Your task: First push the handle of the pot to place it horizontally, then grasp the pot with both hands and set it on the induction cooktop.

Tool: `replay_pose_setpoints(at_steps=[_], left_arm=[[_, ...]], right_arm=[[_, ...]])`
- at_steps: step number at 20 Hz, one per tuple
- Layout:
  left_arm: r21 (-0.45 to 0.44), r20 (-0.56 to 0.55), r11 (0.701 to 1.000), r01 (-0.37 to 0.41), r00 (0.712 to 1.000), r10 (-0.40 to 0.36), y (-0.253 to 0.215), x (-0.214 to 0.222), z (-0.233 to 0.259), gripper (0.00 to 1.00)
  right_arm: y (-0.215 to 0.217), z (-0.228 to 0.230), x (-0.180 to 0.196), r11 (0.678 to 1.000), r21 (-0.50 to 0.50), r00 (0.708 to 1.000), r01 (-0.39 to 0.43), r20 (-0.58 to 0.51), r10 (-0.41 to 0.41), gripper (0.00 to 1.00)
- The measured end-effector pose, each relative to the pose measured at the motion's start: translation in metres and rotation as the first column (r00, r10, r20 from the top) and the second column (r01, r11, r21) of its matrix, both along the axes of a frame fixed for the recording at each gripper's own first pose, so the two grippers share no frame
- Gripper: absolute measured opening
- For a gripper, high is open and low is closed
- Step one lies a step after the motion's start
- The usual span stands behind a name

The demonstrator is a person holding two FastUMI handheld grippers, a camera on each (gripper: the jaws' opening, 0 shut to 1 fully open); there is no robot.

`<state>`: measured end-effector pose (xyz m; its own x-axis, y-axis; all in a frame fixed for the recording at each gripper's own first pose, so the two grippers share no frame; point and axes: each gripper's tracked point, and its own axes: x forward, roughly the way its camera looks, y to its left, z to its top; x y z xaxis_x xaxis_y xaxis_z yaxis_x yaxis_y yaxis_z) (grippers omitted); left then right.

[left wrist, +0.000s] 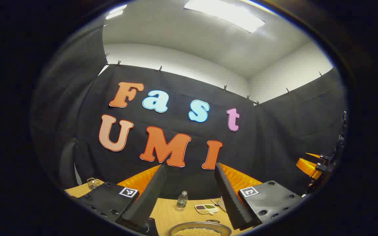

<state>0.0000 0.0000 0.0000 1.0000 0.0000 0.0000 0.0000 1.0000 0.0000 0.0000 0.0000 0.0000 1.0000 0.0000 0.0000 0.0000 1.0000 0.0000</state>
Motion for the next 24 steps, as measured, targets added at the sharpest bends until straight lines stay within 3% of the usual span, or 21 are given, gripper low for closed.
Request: replay_pose_setpoints(at_steps=[4,11,18,23,24], left_arm=[[0.011,0.002,1.000,-0.003,1.000,0.003,0.003,-0.013,0.012,0.97],[0.121,0.043,0.990,-0.071,0.997,0.066,0.019,-0.027,0.033,0.97],[0.092,0.078,0.993,-0.080,0.994,0.073,0.032,-0.023,0.032,0.96],[0.082,0.026,0.995,-0.054,0.998,0.052,0.036,-0.016,0.008,0.96],[0.075,0.000,0.996,-0.043,0.999,0.044,0.033,-0.015,-0.001,0.92]], right_arm=[[0.000,0.019,-0.008,1.000,-0.024,0.999,0.011,0.050,-0.009,0.95],[-0.003,0.024,0.002,1.000,-0.013,0.997,0.013,0.081,-0.012,0.95],[-0.001,-0.001,0.014,1.000,0.004,0.999,-0.003,0.041,0.003,0.95],[0.002,-0.011,0.016,1.000,-0.015,0.999,-0.023,0.022,0.023,0.95],[0.003,-0.013,0.016,1.000,-0.014,0.999,-0.024,0.023,0.024,0.95]])
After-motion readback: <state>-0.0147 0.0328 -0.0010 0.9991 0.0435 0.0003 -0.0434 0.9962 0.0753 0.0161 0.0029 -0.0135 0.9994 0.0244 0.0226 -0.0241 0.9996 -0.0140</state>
